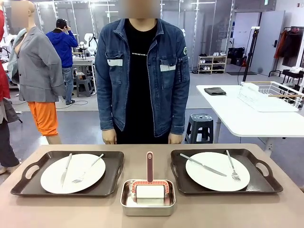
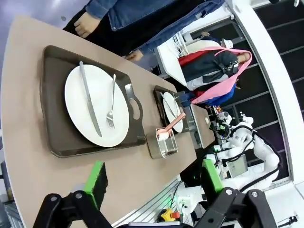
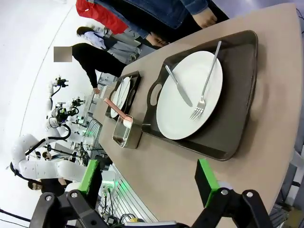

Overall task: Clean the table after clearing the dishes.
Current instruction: When the left (or right) Handle tray is removed, use the left hand (or right hand) to clean the left (or right) side of the table with the Lint Roller.

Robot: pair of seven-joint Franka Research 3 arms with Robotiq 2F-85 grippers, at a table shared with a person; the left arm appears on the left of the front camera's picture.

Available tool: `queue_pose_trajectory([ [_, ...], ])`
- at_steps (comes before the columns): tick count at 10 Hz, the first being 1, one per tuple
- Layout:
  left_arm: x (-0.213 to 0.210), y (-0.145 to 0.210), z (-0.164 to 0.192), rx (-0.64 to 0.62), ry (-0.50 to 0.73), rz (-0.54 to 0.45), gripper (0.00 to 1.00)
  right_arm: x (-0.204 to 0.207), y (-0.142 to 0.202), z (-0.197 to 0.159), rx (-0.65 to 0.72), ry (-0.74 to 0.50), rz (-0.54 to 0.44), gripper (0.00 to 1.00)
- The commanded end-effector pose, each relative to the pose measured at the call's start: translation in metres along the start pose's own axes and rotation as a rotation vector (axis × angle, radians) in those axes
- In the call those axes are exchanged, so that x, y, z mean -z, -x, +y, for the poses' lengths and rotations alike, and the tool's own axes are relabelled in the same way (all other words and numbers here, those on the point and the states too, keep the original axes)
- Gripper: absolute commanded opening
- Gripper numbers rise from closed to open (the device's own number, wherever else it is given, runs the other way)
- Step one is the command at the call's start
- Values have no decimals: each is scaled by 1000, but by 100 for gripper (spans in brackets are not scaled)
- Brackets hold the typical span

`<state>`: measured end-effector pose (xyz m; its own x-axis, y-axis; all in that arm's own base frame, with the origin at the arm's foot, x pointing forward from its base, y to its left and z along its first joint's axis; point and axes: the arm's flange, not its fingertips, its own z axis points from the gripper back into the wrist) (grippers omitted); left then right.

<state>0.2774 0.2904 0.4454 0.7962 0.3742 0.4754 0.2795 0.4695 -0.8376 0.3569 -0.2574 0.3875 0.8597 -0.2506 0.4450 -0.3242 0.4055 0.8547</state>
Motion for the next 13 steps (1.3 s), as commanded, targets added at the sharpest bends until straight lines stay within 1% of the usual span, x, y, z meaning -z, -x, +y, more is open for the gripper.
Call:
queue_pose_trajectory([
  [1, -4, 4, 0, 4, 15, -7, 100, -5, 3, -1, 4, -1, -12, 100],
  [13, -4, 4, 0, 4, 15, -7, 100, -5, 3, -1, 4, -1, -12, 100],
])
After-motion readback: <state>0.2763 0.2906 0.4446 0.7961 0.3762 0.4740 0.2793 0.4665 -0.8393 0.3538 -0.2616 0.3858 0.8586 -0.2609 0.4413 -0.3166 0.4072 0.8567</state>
